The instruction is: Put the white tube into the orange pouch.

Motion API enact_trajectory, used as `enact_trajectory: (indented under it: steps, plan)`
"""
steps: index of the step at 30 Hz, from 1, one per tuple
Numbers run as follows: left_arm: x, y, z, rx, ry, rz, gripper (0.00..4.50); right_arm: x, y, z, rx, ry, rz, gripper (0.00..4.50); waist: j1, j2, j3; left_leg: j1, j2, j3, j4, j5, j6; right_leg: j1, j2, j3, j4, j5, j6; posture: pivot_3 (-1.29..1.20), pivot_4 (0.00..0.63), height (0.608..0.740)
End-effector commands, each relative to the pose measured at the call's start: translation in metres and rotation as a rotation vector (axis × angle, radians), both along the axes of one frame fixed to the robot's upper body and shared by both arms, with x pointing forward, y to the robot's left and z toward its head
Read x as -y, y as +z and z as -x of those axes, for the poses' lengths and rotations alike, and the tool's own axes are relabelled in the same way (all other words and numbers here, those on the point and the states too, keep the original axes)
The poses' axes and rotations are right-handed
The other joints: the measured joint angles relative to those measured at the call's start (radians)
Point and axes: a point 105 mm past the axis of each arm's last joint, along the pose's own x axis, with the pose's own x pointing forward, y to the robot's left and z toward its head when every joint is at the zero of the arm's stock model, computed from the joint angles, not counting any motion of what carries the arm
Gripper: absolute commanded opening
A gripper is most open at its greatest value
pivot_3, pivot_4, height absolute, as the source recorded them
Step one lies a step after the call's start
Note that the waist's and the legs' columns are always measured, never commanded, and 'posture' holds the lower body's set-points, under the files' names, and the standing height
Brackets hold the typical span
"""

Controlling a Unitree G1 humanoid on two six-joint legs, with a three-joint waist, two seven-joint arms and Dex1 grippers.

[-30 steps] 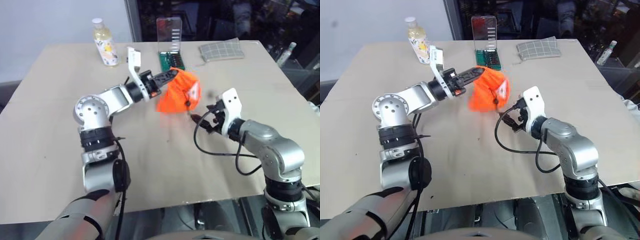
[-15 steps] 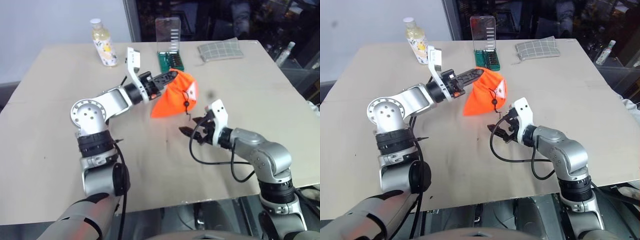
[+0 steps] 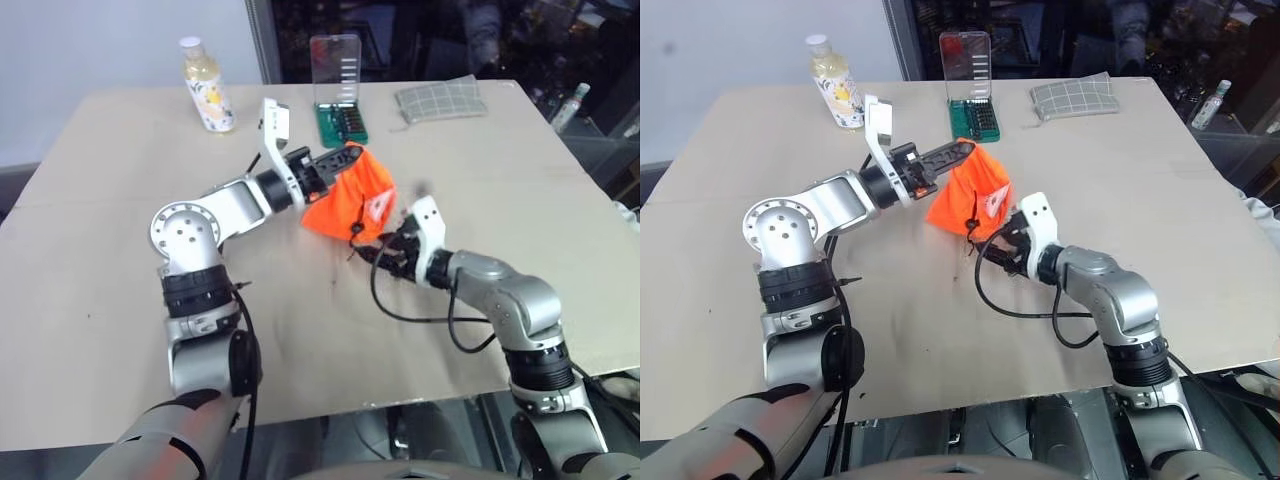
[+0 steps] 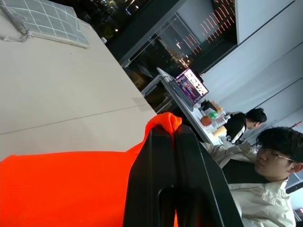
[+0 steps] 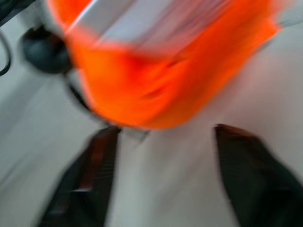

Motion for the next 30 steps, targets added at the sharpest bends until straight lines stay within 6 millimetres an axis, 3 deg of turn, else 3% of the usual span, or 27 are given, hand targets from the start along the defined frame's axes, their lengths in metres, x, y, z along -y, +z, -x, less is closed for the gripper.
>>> enact_trajectory:
  steps: [1,22,30]
  plan:
    - [0.005,0.019,0.008,0.086,-0.029,0.028,0.0,-0.008,0.015,0.002,0.054,0.035,-0.034,2.17,0.0,0.0,0.0,0.0,0.0,0.0,0.0,0.0,0.0,0.0,0.0,0.0,0.0,0.0,0.0,0.0,0.15,0.74]
    - [0.003,0.015,0.003,0.078,-0.009,0.029,0.0,-0.027,0.02,0.012,0.021,0.085,-0.153,2.17,0.0,0.0,0.0,0.0,0.0,0.0,0.0,0.0,0.0,0.0,0.0,0.0,0.0,0.0,0.0,0.0,0.15,0.74]
    - [0.0,0.014,-0.002,0.072,0.014,0.024,0.0,-0.017,0.009,0.016,0.0,0.054,-0.142,2.17,0.0,0.0,0.0,0.0,0.0,0.0,0.0,0.0,0.0,0.0,0.0,0.0,0.0,0.0,0.0,0.0,0.15,0.74]
